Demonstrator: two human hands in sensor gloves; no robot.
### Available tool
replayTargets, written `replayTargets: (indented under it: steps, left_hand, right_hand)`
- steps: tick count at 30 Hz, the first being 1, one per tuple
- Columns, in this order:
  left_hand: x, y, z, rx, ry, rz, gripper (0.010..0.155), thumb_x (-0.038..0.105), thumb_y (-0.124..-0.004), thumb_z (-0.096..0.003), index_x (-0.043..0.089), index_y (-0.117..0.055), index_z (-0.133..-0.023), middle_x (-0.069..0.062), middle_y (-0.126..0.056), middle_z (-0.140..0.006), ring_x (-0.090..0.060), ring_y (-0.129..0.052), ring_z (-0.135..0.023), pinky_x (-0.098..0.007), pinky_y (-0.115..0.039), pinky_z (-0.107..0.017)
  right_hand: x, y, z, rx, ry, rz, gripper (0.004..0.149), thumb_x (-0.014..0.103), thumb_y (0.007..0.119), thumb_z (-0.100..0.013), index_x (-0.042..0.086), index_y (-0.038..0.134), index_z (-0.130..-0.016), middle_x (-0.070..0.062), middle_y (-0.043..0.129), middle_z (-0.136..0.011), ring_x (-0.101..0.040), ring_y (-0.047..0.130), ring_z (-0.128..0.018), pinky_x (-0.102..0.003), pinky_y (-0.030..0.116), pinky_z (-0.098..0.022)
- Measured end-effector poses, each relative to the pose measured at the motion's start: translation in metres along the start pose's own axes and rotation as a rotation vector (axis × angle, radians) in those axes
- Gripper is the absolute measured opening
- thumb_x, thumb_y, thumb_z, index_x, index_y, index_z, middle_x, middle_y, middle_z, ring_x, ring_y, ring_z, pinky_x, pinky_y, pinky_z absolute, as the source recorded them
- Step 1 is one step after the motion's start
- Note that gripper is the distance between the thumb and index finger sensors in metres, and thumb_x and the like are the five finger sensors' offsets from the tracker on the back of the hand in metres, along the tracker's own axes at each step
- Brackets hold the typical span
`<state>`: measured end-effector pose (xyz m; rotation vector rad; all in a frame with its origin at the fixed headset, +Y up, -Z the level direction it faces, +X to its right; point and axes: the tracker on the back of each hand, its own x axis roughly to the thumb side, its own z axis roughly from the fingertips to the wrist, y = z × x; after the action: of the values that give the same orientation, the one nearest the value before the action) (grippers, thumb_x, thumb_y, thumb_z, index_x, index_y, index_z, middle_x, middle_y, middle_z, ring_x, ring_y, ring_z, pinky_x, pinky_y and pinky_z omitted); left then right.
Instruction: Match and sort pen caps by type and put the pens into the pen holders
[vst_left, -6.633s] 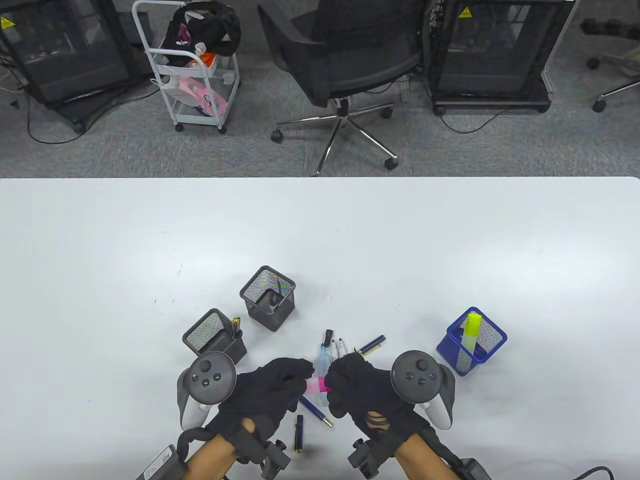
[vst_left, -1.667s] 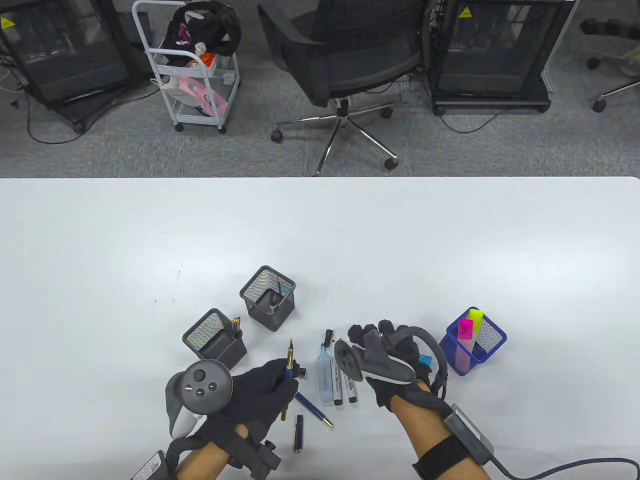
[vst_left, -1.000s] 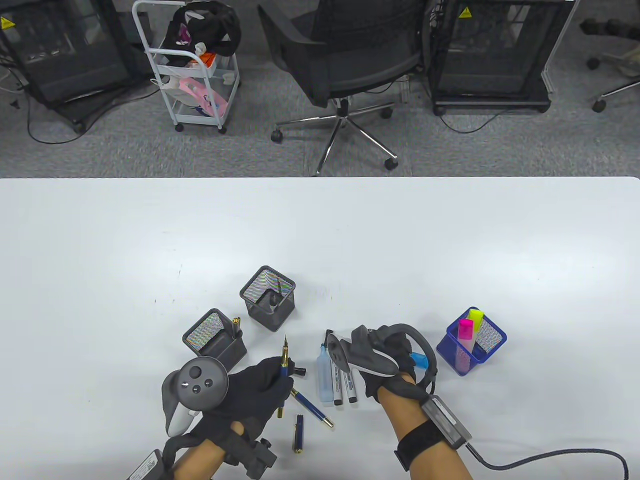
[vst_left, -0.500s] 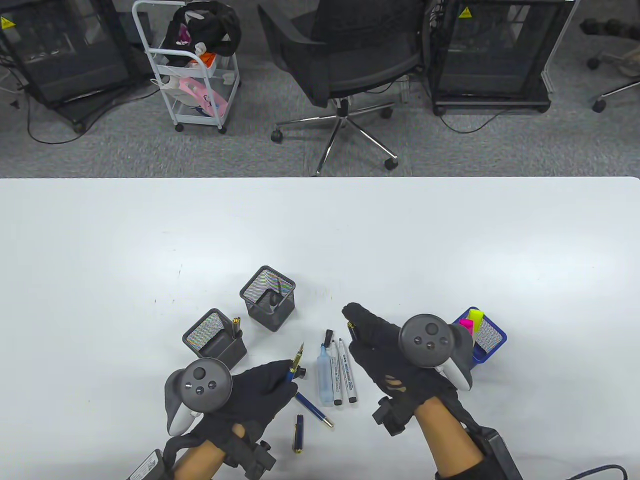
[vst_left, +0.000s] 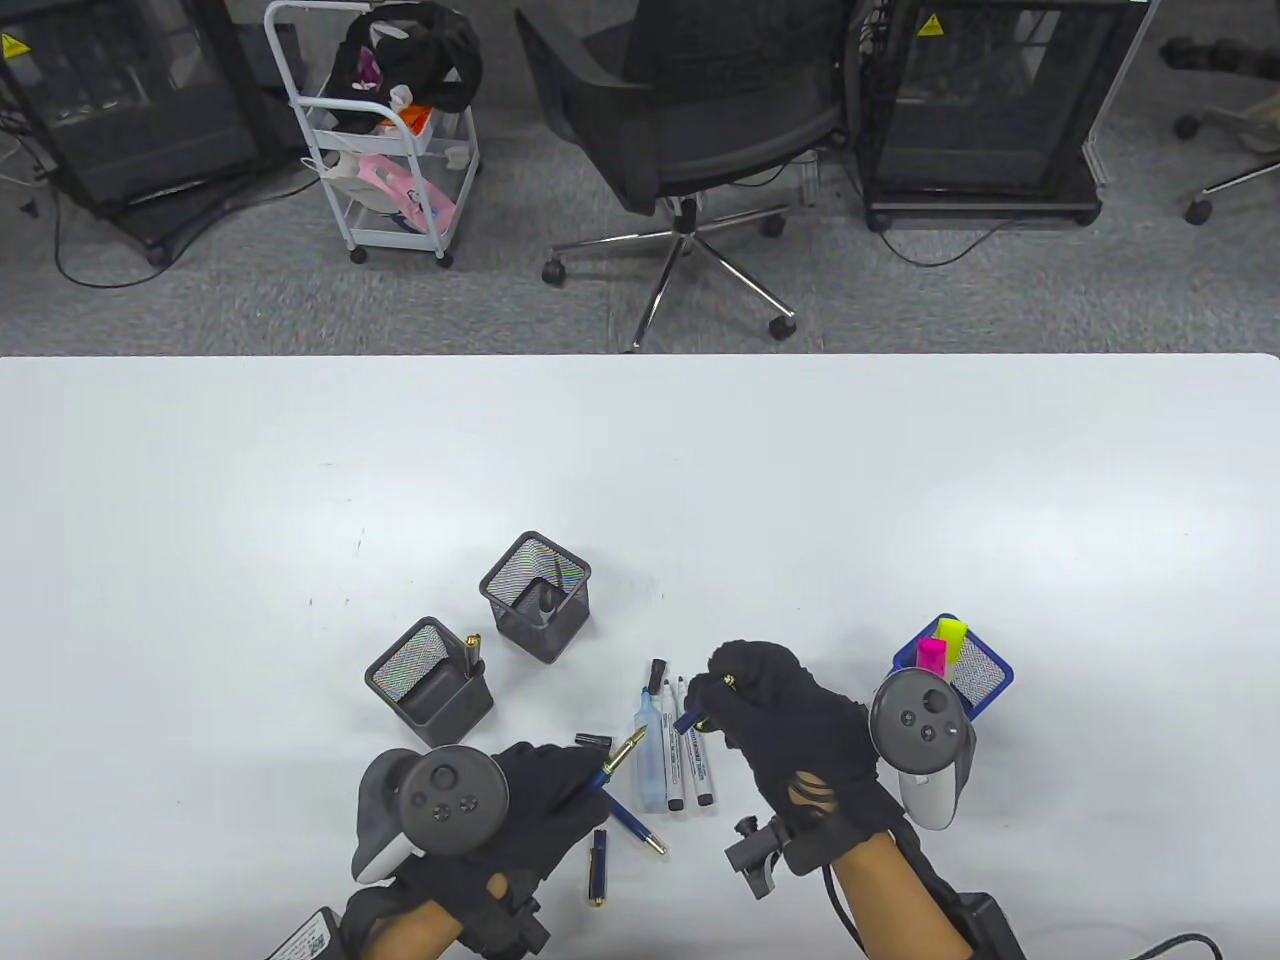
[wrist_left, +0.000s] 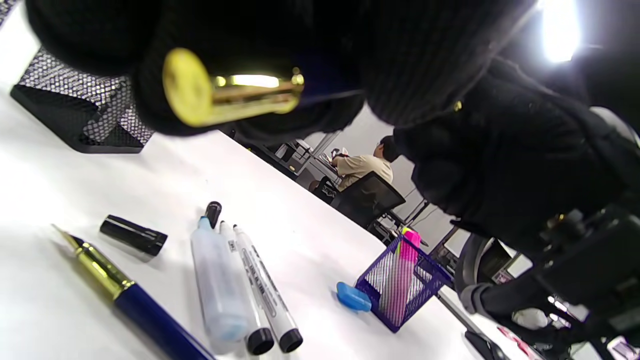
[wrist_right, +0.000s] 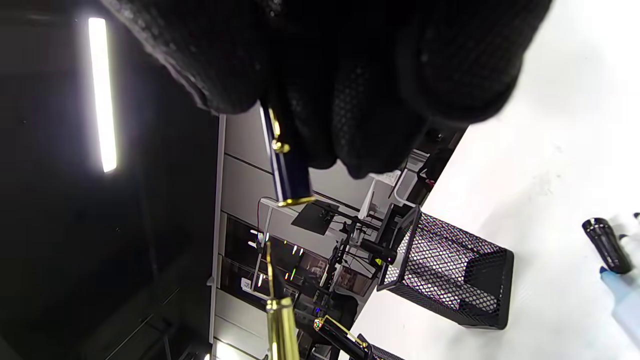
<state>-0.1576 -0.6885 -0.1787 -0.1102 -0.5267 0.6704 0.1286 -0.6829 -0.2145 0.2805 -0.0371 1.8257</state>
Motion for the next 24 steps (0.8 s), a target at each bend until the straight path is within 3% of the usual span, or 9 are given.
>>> replayTargets:
  steps: [24]
  left_hand:
    - [0.009, -0.009, 0.001, -0.015, -0.041, -0.090, 0.050, 0.037, -0.090, -0.0445, 0.008, -0.091, -0.086, -0.018, -0.104, -0.067, -0.034, -0.102, -0.045, -0.067, -0.078, -0.047]
  right_hand:
    - [-0.006, 0.017, 0.006, 0.077, 0.047, 0.042, 0.049, 0.042, 0.085, -0.048, 0.010, 0.073, -0.083, -0.010, 0.104, -0.066, -0.029, 0.111, -0.050, -0.035, 0.096, -0.032]
